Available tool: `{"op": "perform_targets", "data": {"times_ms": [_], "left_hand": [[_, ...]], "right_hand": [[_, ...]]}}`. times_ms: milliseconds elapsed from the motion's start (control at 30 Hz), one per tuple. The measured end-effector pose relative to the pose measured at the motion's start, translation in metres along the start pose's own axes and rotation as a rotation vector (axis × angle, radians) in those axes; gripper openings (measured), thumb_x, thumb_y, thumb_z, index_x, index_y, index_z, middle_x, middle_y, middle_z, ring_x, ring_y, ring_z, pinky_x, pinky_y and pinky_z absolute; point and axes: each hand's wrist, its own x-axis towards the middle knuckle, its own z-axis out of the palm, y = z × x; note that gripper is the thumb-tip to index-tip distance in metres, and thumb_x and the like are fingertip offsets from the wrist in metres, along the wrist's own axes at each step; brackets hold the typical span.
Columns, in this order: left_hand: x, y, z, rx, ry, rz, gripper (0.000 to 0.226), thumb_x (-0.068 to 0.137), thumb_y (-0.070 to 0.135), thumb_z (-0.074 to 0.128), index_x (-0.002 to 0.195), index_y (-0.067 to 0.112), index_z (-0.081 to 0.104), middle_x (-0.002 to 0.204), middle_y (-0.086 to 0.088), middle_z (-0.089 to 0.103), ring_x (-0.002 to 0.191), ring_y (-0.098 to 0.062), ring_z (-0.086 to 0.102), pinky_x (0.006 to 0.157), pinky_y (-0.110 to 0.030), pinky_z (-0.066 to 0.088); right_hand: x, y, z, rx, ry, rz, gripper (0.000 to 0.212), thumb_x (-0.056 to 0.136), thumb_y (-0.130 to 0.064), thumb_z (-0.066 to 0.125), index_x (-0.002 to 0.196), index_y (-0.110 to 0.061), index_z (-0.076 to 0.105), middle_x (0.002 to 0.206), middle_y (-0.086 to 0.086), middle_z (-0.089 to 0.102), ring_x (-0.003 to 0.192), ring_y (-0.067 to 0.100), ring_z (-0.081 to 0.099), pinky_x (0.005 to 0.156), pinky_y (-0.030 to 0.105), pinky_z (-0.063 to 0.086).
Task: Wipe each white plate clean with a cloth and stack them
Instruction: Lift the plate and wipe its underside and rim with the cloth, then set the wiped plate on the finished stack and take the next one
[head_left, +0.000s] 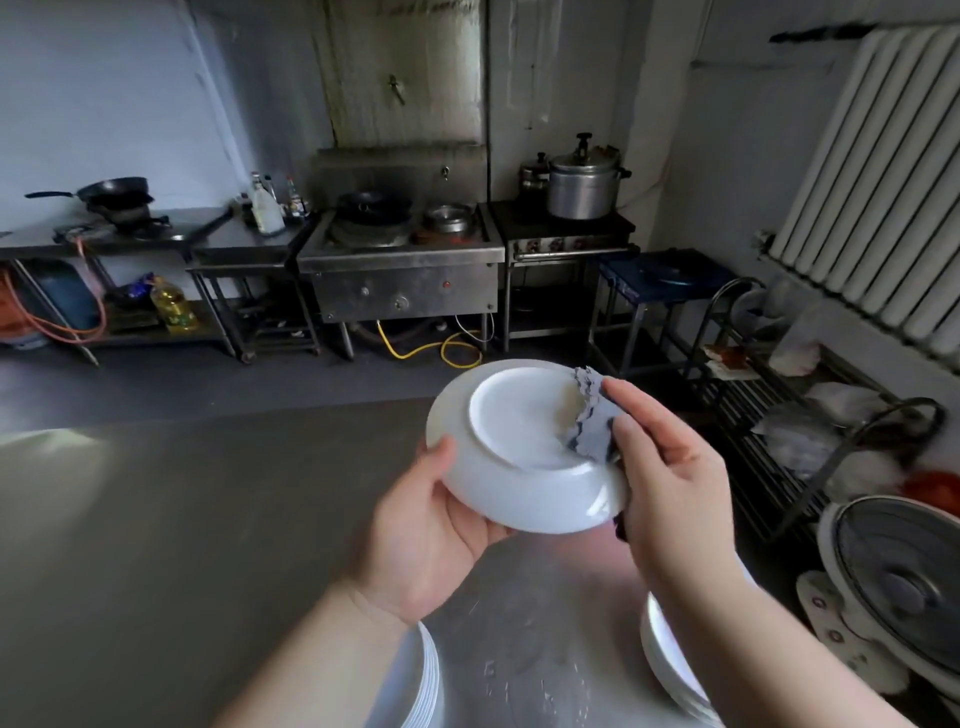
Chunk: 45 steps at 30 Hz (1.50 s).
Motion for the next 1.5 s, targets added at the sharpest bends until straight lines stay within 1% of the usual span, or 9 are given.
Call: {"op": "perform_targets", "data": {"times_ms": [100,200,300,500,700,967,1133,1300,1500], "left_hand": [[0.005,0.018,-0.004,0.077,0.024,-0.132,0.044,0.091,0.046,0.059,0.125,0.025,0.077,0.131,-0.015,0.072,0.111,-0.033,0.073,0.071,-0.050,0.064],[0.010,0.018,-0.007,0.096,0.096,-0.111,0.038,0.089,0.028,0.064,0.124,0.025,0.076,0.129,-0.014,0.072,0.107,-0.031,0.074,0.070,-0.051,0.065],[0.011,0.004,-0.011,0.048,0.121,-0.050,0.041,0.090,0.020,0.067,0.131,0.021,0.072,0.136,-0.016,0.069,0.117,-0.033,0.071,0.076,-0.050,0.063],[0.013,-0.043,-0.012,0.002,0.235,0.073,0.047,0.097,0.010,0.060,0.143,0.020,0.054,0.141,-0.021,0.064,0.122,-0.042,0.068,0.074,-0.048,0.062],[0.019,-0.060,-0.002,-0.055,0.262,0.098,0.048,0.101,0.001,0.056,0.139,0.031,0.059,0.141,-0.009,0.067,0.125,-0.035,0.068,0.085,-0.054,0.061],[0.023,-0.091,0.012,0.022,0.383,0.017,0.046,0.106,0.002,0.052,0.137,0.035,0.057,0.133,-0.008,0.072,0.117,-0.033,0.072,0.078,-0.046,0.063],[0.013,-0.103,0.016,0.078,0.129,-0.108,0.060,0.099,0.007,0.060,0.149,0.039,0.050,0.147,-0.004,0.063,0.130,-0.033,0.064,0.088,-0.062,0.058],[0.010,-0.116,0.017,0.208,-0.024,-0.275,0.067,0.092,0.018,0.068,0.150,0.046,0.048,0.151,-0.005,0.058,0.131,-0.035,0.063,0.080,-0.056,0.058],[0.017,-0.163,0.022,0.276,-0.015,-0.458,0.067,0.088,0.021,0.072,0.148,0.043,0.052,0.149,-0.008,0.060,0.126,-0.035,0.064,0.077,-0.046,0.057]], "right_hand": [[0.031,-0.003,-0.013,0.094,-0.176,0.103,0.034,0.091,-0.029,0.064,0.120,-0.036,0.078,0.105,0.010,0.077,0.053,0.009,0.061,0.046,0.022,0.048],[0.039,-0.003,-0.017,-0.034,-0.257,0.003,0.041,0.094,-0.025,0.061,0.132,-0.036,0.072,0.133,-0.009,0.071,0.107,0.006,0.070,0.080,0.025,0.059],[0.014,0.012,-0.009,-0.329,-0.209,-0.260,0.049,0.104,-0.022,0.052,0.153,-0.018,0.053,0.159,-0.014,0.048,0.148,0.001,0.041,0.121,0.019,0.031],[-0.075,0.056,0.024,-0.431,-0.278,-0.238,0.074,0.110,-0.039,0.038,0.169,-0.019,-0.001,0.177,-0.001,-0.005,0.163,0.021,0.001,0.129,0.033,0.009],[-0.019,0.055,0.002,-0.487,-0.205,-0.105,0.059,0.112,-0.038,0.033,0.166,-0.020,0.015,0.167,-0.029,0.004,0.154,-0.011,0.003,0.126,0.018,0.008],[-0.086,0.070,-0.008,-0.494,-0.269,-0.164,0.068,0.112,-0.049,0.024,0.166,-0.009,0.014,0.177,0.003,0.002,0.163,0.022,0.004,0.130,0.034,0.010],[-0.018,0.065,-0.061,-0.317,0.027,0.130,0.038,0.108,-0.038,0.039,0.139,-0.035,0.060,0.142,-0.022,0.059,0.137,-0.001,0.049,0.113,0.026,0.040],[0.025,0.064,-0.142,-0.718,-0.257,0.216,0.028,0.099,-0.065,0.040,0.098,-0.053,0.065,0.089,-0.029,0.069,0.082,-0.007,0.064,0.068,0.026,0.050],[0.015,0.096,-0.223,-0.961,-0.614,0.483,0.056,0.088,-0.077,0.029,0.080,-0.031,0.060,0.064,-0.003,0.069,0.057,0.024,0.067,0.059,0.046,0.060]]}}
